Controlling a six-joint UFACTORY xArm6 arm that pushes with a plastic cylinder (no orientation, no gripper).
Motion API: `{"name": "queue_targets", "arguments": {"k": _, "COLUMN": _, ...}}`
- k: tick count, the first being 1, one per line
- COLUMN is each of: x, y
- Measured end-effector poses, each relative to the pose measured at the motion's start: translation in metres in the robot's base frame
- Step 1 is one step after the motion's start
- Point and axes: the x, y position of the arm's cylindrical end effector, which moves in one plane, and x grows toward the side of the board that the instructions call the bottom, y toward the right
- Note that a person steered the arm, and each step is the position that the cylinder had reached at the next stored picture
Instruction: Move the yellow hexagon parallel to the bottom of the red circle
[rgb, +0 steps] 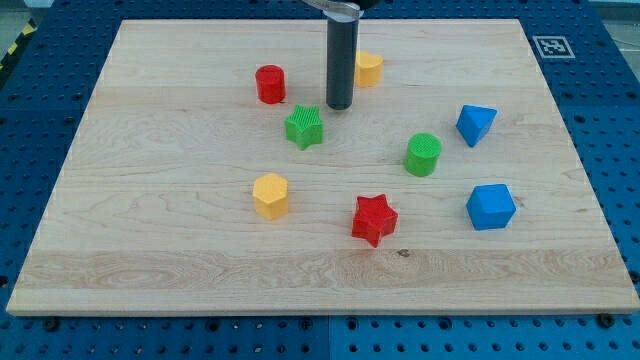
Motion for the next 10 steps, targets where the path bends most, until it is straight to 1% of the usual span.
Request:
{"name": "queue_targets", "arguments": {"k": 2, "x": 0.0, "y": -0.084}}
{"name": "queue_targets", "arguments": {"k": 3, "x": 0.009, "y": -0.124}}
{"name": "queue_targets", "arguments": {"k": 4, "x": 0.046, "y": -0.153}}
{"name": "queue_targets", "arguments": {"k": 5, "x": 0.126, "y": -0.128}}
{"name": "queue_targets", "arguments": {"k": 6, "x": 0.185, "y": -0.072}}
{"name": "queue_targets", "arguments": {"k": 7, "x": 0.198, "y": -0.014}}
{"name": "queue_targets", "arguments": {"k": 8, "x": 0.176, "y": -0.007}}
{"name": "queue_targets", "arguments": {"k": 9, "x": 0.142, "y": -0.045}}
{"name": "queue_targets", "arguments": {"k": 10, "x": 0.14, "y": -0.053}}
